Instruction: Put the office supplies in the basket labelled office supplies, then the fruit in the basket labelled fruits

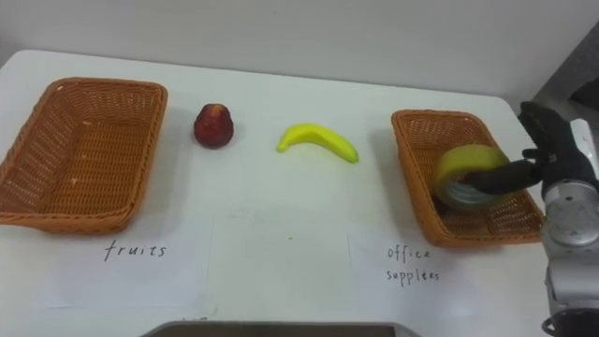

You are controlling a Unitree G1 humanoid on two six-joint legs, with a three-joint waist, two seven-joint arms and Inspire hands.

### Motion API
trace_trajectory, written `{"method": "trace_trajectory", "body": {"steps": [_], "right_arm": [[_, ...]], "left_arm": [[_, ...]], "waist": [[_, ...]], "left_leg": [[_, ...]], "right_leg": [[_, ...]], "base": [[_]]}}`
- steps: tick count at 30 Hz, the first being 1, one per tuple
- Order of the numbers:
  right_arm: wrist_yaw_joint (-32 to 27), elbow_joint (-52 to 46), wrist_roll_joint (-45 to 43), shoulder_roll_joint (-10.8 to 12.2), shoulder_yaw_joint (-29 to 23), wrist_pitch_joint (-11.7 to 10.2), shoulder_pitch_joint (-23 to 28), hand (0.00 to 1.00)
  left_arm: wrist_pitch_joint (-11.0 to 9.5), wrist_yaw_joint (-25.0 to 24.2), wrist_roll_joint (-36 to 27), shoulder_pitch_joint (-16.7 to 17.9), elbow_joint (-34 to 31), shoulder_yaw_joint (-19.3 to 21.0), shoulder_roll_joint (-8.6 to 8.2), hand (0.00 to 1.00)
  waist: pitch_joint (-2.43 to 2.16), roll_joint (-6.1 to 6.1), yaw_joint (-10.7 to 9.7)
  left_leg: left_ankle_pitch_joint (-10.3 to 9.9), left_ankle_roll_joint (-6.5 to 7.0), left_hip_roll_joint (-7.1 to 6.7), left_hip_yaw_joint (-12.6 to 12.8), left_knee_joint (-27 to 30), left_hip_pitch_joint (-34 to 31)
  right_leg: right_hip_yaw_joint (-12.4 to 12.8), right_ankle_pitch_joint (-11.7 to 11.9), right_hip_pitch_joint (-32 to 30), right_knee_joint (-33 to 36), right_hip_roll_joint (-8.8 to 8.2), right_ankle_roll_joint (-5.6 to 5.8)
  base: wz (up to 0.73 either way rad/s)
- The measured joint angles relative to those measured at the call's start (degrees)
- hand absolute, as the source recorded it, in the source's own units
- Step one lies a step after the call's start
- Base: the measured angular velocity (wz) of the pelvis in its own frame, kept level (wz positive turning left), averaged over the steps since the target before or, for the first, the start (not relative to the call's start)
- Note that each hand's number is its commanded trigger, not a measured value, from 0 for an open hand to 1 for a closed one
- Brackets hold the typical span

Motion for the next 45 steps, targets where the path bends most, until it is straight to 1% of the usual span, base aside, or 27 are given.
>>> {"method": "trace_trajectory", "body": {"steps": [6,8,13,18,21,24,26,29,33,37,40,43,45], "right_arm": [[1.9,-1.9,-0.5,0.0,0.0,0.1,-0.1,0.00],[2.3,-2.7,-0.5,0.0,0.0,0.1,-0.3,0.00],[2.8,-2.7,-0.5,0.0,0.1,0.1,-1.6,0.00],[3.9,-4.7,-1.4,0.0,0.1,0.5,-1.7,0.00],[4.0,-5.4,-1.8,0.0,0.1,0.7,-2.2,0.00],[4.0,-6.9,-1.8,0.0,1.0,1.7,-3.2,0.00],[4.0,-7.3,-1.8,0.0,1.7,1.8,-3.9,0.00],[4.5,-11.0,-1.8,0.0,2.3,1.9,-3.9,0.00],[4.6,-15.2,-1.6,0.0,2.3,1.8,-3.9,0.00],[4.6,-16.1,-0.6,0.0,2.3,1.8,-3.9,0.00],[4.6,-16.6,0.1,0.0,2.4,1.8,-3.9,0.00],[4.5,-18.3,-0.7,0.0,2.4,1.8,-3.9,0.00],[4.0,-18.8,-1.9,0.0,2.8,1.8,-4.9,0.00]], "left_arm": [[0.0,0.0,-0.2,-0.9,-0.1,0.0,-0.01,0.00],[-0.1,0.0,-1.7,-1.1,-0.5,0.1,0.03,0.00],[-0.3,0.1,-6.5,-2.0,-0.9,-0.2,0.38,0.00],[-0.3,0.1,-6.7,-2.3,-1.3,-0.6,0.44,0.00],[-0.3,0.1,-6.8,-2.3,-1.3,-0.7,0.48,0.00],[-0.2,0.2,-7.9,-2.4,-1.3,-1.2,0.72,0.00],[-0.3,0.2,-8.4,-2.4,-1.2,-1.1,0.72,0.00],[-0.3,0.3,-8.7,-2.3,-1.2,-1.2,0.74,0.00],[-0.7,1.2,-8.7,-2.1,-1.2,-1.2,0.92,0.00],[-1.1,1.4,-8.8,-2.1,-1.2,-1.2,0.93,0.00],[-1.3,1.4,-8.7,-2.1,-1.2,-1.2,0.94,0.00],[-1.3,1.4,-8.7,-2.1,-1.3,-1.3,0.94,0.00],[-1.3,1.4,-8.7,-2.3,-1.7,-1.6,0.94,0.00]], "waist": [[-0.02,0.02,0.1],[0.01,-0.04,0.1],[0.28,-0.45,0.1],[0.56,-0.59,0.2],[0.55,-0.59,0.2],[0.55,-0.58,0.2],[0.50,-0.66,0.2],[0.48,-0.69,0.2],[0.26,-1.00,0.3],[0.14,-1.25,0.3],[0.13,-1.33,0.6],[0.36,-1.25,0.8],[0.67,-1.13,1.4]], "left_leg": [[0.0,0.00,-0.02,0.0,0.0,0.0],[0.0,0.00,-0.02,0.0,0.0,0.0],[0.0,0.00,-0.04,0.0,0.0,0.0],[0.0,0.01,-0.04,0.0,-0.1,0.0],[0.0,0.01,-0.01,0.0,-0.2,0.0],[0.0,0.01,0.02,0.0,-0.2,0.2],[0.0,0.01,0.08,0.4,-0.3,0.6],[0.0,0.01,0.08,0.6,-0.5,0.7],[0.0,0.01,0.11,0.7,-0.5,0.8],[0.0,0.01,0.11,0.8,-0.5,0.9],[0.0,0.01,0.13,0.7,-0.8,1.0],[0.0,0.00,0.14,0.7,-0.9,1.0],[0.0,0.00,0.12,0.7,-0.9,1.0]], "right_leg": [[0.0,0.0,0.0,0.0,-0.01,0.00],[0.0,0.0,0.0,0.0,-0.01,0.00],[0.1,0.0,0.0,0.0,0.16,0.01],[0.1,0.0,-0.1,0.0,0.24,0.02],[0.1,0.0,0.0,0.0,0.12,0.02],[0.1,0.0,0.0,0.1,0.11,0.02],[0.2,0.0,0.1,0.2,0.08,0.01],[0.1,0.0,0.1,0.2,0.25,0.01],[0.1,0.0,0.2,0.2,0.44,0.00],[0.2,0.0,0.4,0.3,0.44,0.00],[0.3,0.0,0.4,0.3,0.49,0.00],[0.5,0.0,0.4,0.4,0.54,0.00],[0.6,0.0,0.3,0.4,0.55,0.00]], "base": [[0.00],[0.00],[0.00],[0.00],[0.00],[0.00],[-0.05],[-0.03],[-0.01],[0.00],[0.00],[0.00],[-0.02]]}}
